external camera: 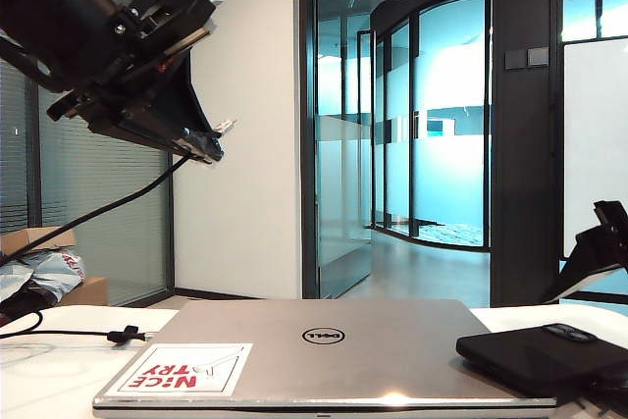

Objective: Pick up the charging cable and the phone, plug the charging cable into the charging port on the phone, and finally place them back on the table.

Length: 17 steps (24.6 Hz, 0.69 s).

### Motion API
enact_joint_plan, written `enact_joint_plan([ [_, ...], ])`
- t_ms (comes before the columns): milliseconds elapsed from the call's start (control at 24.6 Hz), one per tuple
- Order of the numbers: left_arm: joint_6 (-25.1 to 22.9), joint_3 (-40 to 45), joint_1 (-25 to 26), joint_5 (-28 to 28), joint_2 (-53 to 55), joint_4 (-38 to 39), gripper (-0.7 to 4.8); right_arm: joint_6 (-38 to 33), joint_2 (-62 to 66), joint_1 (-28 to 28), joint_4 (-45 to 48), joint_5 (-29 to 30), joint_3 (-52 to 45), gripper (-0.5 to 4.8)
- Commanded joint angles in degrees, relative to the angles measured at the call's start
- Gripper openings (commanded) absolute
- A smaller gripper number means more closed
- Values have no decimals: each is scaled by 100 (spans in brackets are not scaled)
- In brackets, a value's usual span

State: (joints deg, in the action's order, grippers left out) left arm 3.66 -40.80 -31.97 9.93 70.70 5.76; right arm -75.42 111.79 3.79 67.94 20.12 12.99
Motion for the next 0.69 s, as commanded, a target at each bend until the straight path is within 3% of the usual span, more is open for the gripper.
enact_joint_plan([
  [41, -20, -28, 2, 22, -17, -72, -6, 26, 42, 4, -348, -48, -24, 393],
  [122, -20, -28, 2, 22, -17, -72, -6, 26, 42, 4, -348, -50, -24, 364],
  [325, -20, -28, 2, 22, -17, -72, -6, 26, 39, 4, -348, -46, -24, 199],
  [691, -20, -28, 2, 22, -17, -70, -6, 57, 39, 7, -345, -46, -24, 18],
])
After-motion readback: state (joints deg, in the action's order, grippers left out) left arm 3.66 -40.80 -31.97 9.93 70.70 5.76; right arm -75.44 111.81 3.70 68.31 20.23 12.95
